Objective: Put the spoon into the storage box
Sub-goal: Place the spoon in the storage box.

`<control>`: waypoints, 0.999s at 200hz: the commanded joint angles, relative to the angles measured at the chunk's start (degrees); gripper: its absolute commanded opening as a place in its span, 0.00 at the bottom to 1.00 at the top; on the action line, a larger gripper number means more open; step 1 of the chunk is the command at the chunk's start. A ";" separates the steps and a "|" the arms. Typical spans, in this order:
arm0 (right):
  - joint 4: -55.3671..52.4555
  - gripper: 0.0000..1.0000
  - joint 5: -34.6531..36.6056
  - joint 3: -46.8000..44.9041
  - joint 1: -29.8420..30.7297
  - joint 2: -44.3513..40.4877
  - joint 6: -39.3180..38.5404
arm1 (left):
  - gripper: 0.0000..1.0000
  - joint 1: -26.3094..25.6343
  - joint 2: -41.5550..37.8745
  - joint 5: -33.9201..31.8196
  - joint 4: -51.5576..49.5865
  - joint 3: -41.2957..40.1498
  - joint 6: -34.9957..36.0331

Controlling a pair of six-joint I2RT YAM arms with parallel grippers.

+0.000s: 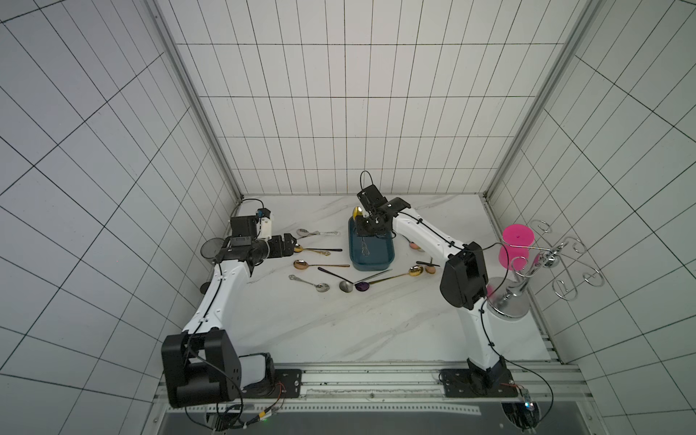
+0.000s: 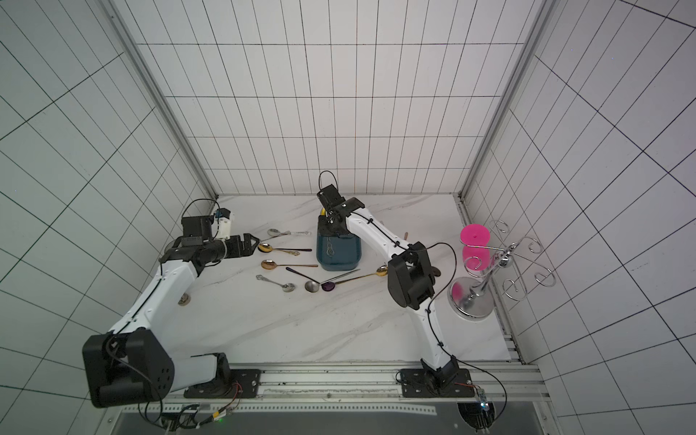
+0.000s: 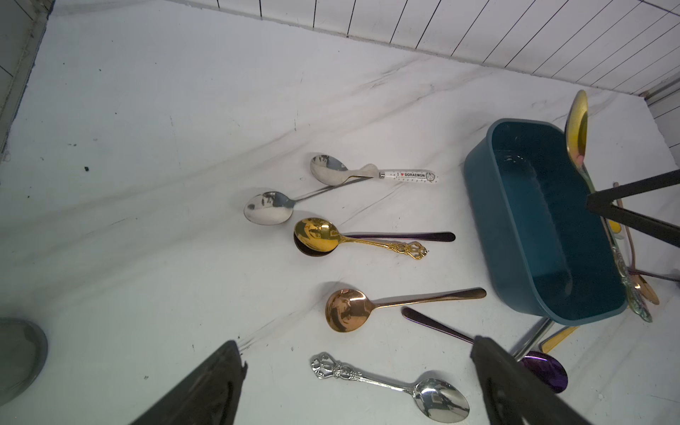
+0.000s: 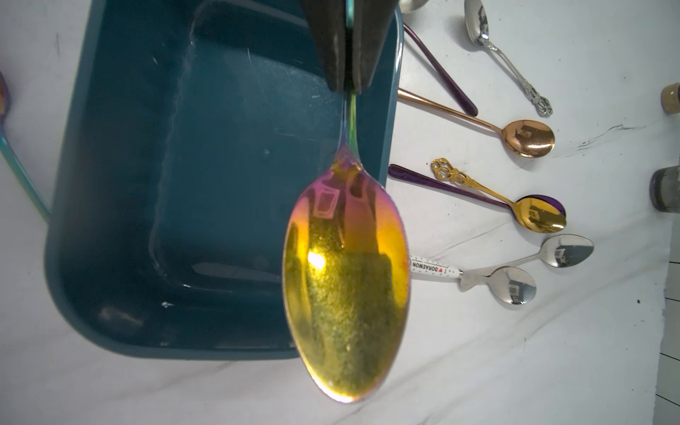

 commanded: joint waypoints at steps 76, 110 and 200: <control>4.33 0.00 0.07 -3.02 -0.09 6.76 4.16 | 0.95 0.34 3.40 1.20 -5.23 0.11 -0.42; 3.83 0.00 -0.36 -1.03 -0.12 9.92 4.68 | 0.93 0.41 4.53 3.34 -4.18 -0.94 -1.43; 4.12 0.18 -0.71 -1.43 -0.36 8.48 4.41 | 0.87 0.48 8.88 5.16 -4.24 -0.55 -2.78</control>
